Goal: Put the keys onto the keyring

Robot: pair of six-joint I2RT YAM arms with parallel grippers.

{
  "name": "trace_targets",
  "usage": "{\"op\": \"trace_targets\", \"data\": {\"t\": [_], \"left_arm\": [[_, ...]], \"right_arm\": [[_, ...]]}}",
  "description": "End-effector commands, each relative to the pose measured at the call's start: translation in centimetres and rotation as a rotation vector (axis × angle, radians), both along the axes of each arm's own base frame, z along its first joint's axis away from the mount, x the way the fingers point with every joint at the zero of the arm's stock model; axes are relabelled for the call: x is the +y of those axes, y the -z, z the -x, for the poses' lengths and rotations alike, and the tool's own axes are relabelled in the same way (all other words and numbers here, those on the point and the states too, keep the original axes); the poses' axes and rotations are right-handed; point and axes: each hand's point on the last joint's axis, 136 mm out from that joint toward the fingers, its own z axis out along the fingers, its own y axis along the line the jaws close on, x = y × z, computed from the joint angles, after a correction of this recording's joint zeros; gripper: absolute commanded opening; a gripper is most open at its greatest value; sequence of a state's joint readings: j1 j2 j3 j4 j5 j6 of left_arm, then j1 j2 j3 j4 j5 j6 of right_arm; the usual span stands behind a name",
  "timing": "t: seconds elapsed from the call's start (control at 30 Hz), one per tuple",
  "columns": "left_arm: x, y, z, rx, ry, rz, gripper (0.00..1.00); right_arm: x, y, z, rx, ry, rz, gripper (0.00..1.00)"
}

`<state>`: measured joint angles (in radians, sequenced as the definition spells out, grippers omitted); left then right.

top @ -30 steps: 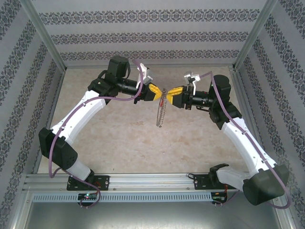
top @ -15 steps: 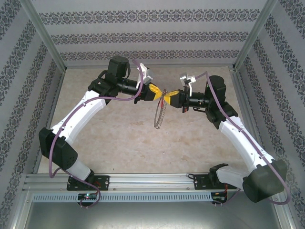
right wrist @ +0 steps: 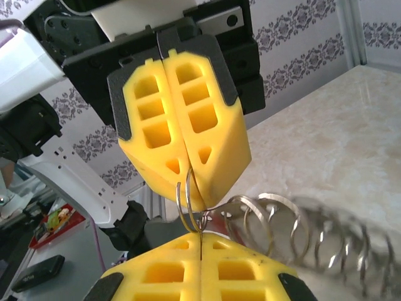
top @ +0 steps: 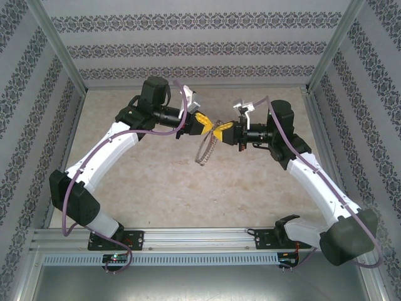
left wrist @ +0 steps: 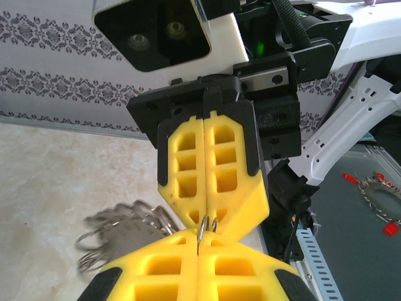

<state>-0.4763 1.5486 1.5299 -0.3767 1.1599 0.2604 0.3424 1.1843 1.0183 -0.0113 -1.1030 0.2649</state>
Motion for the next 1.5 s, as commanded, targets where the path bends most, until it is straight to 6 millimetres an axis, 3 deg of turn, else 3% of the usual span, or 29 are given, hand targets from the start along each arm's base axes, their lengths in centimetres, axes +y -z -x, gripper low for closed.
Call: {"op": "trace_targets", "data": {"t": [0.0,0.07,0.13,0.2,0.47,0.8,1.27,1.47], "left_arm": [[0.1,-3.4,0.7,-0.114,0.02,0.082,0.0],[0.1,-3.4,0.7,-0.113,0.018,0.08,0.0],[0.0,-3.3,0.6,-0.112,0.014,0.078,0.0],[0.0,-3.2,0.5,-0.111,0.011,0.076,0.0],[-0.1,-3.0,0.5,-0.106,0.012,0.077,0.0],[-0.3,-3.1,0.5,-0.09,0.024,0.088,0.0],[-0.6,-3.2,0.6,-0.087,0.03,0.09,0.0],[-0.7,-3.2,0.6,-0.085,0.036,0.089,0.0]], "right_arm": [[1.2,0.7,1.4,0.024,-0.095,0.018,0.0],[1.1,0.8,1.1,0.026,-0.083,0.026,0.04],[0.5,0.8,0.7,0.021,-0.05,0.03,0.21],[-0.5,0.3,0.3,0.01,-0.005,0.021,0.29],[-3.2,-3.2,0.3,-0.083,0.089,-0.026,0.3],[-1.9,-5.6,-0.2,-0.138,0.024,-0.068,0.36],[-0.3,-5.3,-0.5,-0.135,-0.028,-0.063,0.38],[-0.3,-5.2,-0.8,-0.135,-0.021,-0.061,0.26]]}}
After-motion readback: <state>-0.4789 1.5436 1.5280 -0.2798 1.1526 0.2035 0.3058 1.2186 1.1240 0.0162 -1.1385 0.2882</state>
